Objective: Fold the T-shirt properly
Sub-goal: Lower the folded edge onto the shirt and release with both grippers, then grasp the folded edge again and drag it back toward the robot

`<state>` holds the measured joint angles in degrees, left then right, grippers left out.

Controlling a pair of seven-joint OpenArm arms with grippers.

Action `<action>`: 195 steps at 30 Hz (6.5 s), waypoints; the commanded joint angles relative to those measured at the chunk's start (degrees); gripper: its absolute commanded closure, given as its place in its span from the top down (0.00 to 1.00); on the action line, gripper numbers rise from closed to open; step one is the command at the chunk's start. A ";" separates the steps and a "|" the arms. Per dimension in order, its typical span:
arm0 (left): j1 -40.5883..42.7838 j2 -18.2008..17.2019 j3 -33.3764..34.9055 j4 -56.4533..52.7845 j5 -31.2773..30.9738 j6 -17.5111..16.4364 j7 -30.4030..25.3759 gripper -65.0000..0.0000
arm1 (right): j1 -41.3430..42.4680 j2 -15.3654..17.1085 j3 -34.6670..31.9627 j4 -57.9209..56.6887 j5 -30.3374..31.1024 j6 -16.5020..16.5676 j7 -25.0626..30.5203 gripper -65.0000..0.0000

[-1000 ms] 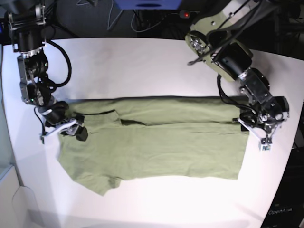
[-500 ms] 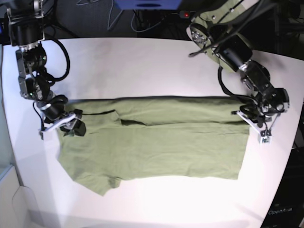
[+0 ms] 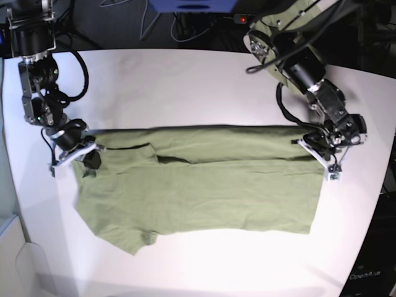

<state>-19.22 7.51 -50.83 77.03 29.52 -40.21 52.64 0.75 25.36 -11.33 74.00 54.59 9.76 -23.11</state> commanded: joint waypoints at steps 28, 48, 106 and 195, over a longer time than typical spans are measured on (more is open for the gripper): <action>-3.68 -0.52 0.41 0.64 -0.64 0.21 -4.07 0.03 | -1.50 0.88 0.21 0.68 0.93 -0.13 0.74 0.06; -2.62 -0.43 0.23 0.64 -0.64 0.21 -4.07 0.03 | 0.34 0.53 0.21 -2.04 0.93 0.04 0.74 0.39; -2.18 -0.96 0.32 -3.67 -0.64 0.21 -4.16 0.03 | 6.23 0.17 -1.46 -1.07 1.02 0.13 -2.25 0.15; 8.63 -1.84 0.50 4.06 -0.11 0.21 -3.54 0.03 | -12.67 6.15 -1.02 2.27 1.02 -0.13 6.01 0.04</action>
<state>-10.85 5.76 -50.13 80.84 27.31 -40.10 46.17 -11.79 30.72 -12.49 75.99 55.88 10.61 -15.25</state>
